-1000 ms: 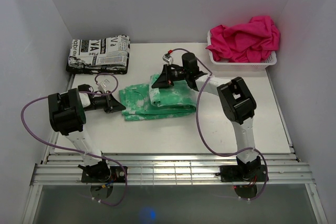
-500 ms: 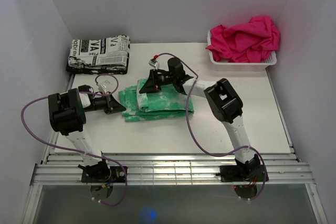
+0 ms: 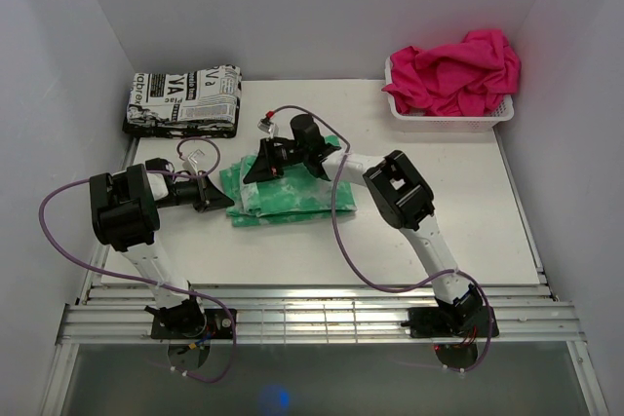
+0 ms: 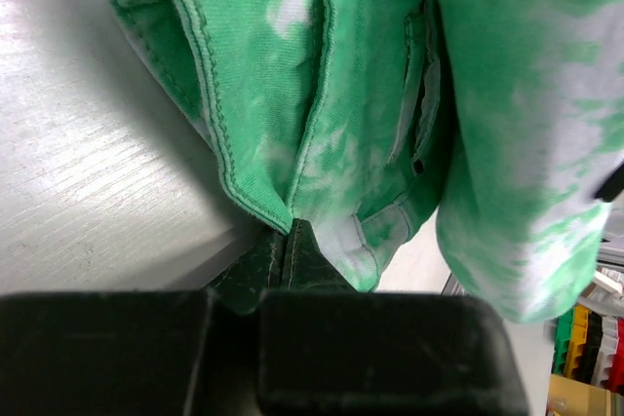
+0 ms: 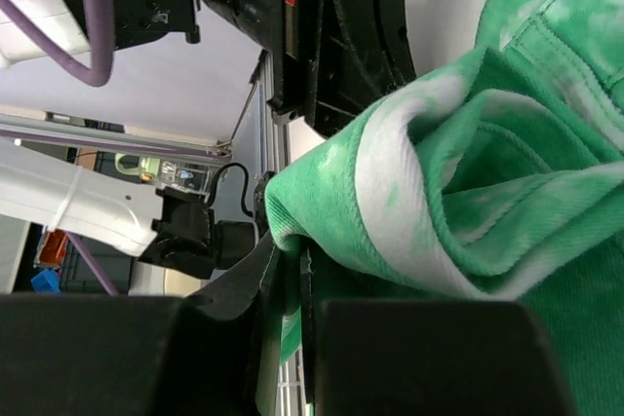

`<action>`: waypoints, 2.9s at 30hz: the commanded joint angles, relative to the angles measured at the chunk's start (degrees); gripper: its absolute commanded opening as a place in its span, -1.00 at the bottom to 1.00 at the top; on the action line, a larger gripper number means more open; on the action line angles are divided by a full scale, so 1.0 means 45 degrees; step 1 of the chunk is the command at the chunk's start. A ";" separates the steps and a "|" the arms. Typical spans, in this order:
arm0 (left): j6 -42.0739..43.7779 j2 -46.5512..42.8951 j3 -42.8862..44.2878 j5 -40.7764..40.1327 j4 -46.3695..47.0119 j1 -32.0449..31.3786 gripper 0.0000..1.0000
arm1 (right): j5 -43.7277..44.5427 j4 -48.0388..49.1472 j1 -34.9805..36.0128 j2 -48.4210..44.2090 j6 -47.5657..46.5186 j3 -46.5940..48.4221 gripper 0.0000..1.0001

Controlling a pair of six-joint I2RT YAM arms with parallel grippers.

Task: Fold and stack the trousers
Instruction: Fold the trousers, then neatly place the folded trousers to the corner

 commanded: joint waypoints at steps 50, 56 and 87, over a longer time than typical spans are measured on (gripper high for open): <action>-0.1391 -0.4721 0.1064 0.0413 -0.0043 -0.1437 0.21 | -0.0336 -0.8593 -0.3533 -0.4747 -0.9511 -0.1710 0.86; -0.4598 -0.1871 0.1275 -0.0836 0.2584 -0.1672 0.29 | -0.0044 -0.9413 -0.4180 -0.4201 -1.0704 -0.2532 0.88; -0.3468 -0.6476 0.3073 -0.0974 -0.1395 0.4183 0.96 | 1.0327 -1.1779 0.3259 -0.2527 -1.8029 0.3011 0.67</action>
